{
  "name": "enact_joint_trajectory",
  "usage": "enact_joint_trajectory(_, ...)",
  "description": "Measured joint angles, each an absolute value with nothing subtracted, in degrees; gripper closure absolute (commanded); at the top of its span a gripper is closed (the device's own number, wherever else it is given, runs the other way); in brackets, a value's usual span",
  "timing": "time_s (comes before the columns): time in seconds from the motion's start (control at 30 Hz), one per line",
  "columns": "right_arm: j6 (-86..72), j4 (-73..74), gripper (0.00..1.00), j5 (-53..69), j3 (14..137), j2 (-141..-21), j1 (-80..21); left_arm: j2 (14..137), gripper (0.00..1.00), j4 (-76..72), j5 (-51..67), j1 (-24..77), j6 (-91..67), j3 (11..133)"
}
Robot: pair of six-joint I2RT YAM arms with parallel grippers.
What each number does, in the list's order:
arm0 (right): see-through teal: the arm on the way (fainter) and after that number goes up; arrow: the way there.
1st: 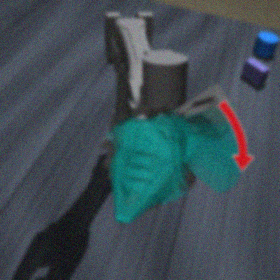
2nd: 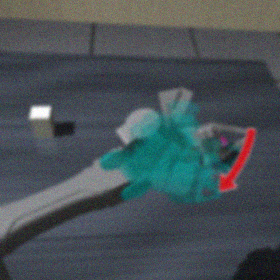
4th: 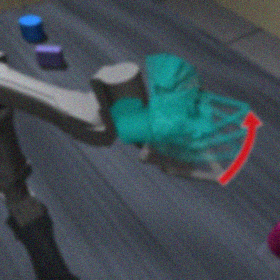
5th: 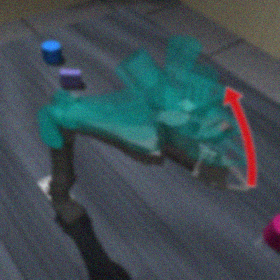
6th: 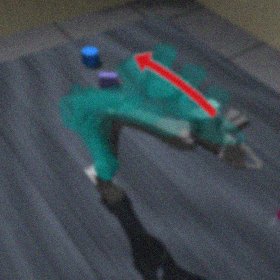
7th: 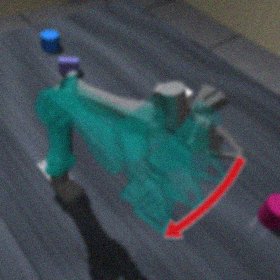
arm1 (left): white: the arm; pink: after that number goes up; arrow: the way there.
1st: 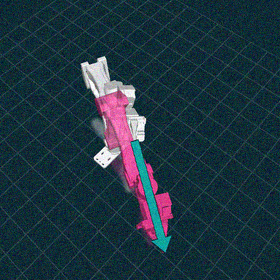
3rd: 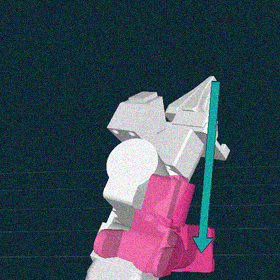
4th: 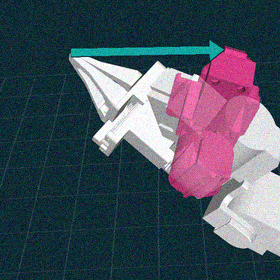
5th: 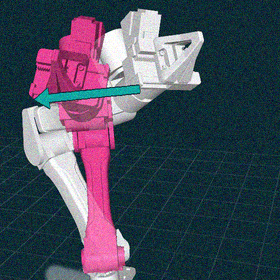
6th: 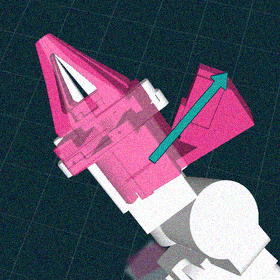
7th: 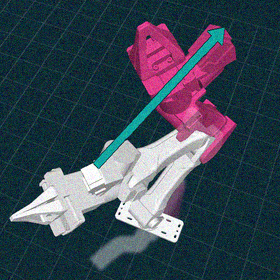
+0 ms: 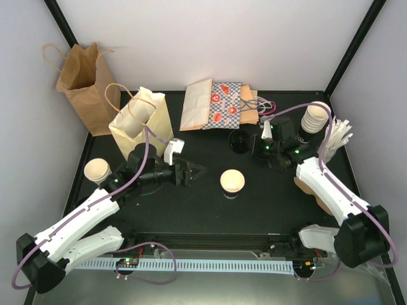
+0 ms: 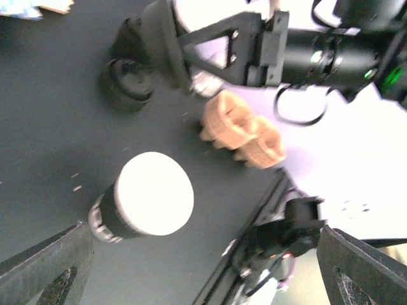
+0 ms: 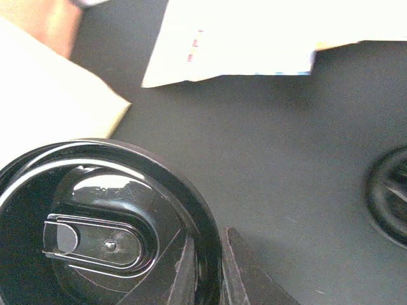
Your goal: Pack the takeout coffee
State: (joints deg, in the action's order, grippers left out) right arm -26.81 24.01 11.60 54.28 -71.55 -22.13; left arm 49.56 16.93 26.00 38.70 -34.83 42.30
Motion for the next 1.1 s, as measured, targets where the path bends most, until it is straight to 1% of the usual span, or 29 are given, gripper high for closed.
enact_joint_trajectory(0.27,-28.42,14.39,0.86,32.67,50.72,-65.39,-22.26,54.72,0.02,-0.82,32.82,39.66,-46.02,42.68)
enact_joint_trajectory(0.33,-29.5,11.64,0.86,37.26,50.22,-64.2,-22.33,54.74,0.08,-4.27,33.26,39.81,-48.25,42.68)
enact_joint_trajectory(0.43,-31.62,7.42,0.86,43.0,48.8,-61.89,-22.39,54.7,0.23,-9.43,33.3,39.83,-52.38,42.54)
enact_joint_trajectory(0.6,-35.11,1.1,0.86,49.87,47.09,-58.5,-22.41,55.16,0.34,-20.56,34.59,39.86,-61.28,41.82)
enact_joint_trajectory(0.77,-37.63,-1.83,0.86,53.32,47.09,-58.57,-22.44,56.75,0.44,-27.09,36.18,40.01,-66.19,41.82)
enact_joint_trajectory(0.8,-38.02,-2.22,0.86,53.71,47.09,-58.63,-22.44,57.08,0.49,-27.57,36.29,40.16,-66.7,41.82)
enact_joint_trajectory(0.87,-38.59,-2.66,0.86,54.33,47.09,-58.67,-22.44,57.82,0.57,-28.38,36.53,40.66,-67.77,41.82)
enact_joint_trajectory(0.97,-39.16,-3.31,0.85,54.87,47.09,-58.72,-22.52,58.87,0.59,-29.23,37.01,41.63,-68.4,41.87)
enact_joint_trajectory(1.1,-39.38,-3.75,0.85,55.44,47.09,-58.89,-22.85,60.69,0.57,-30.57,38.0,42.76,-69.28,41.89)
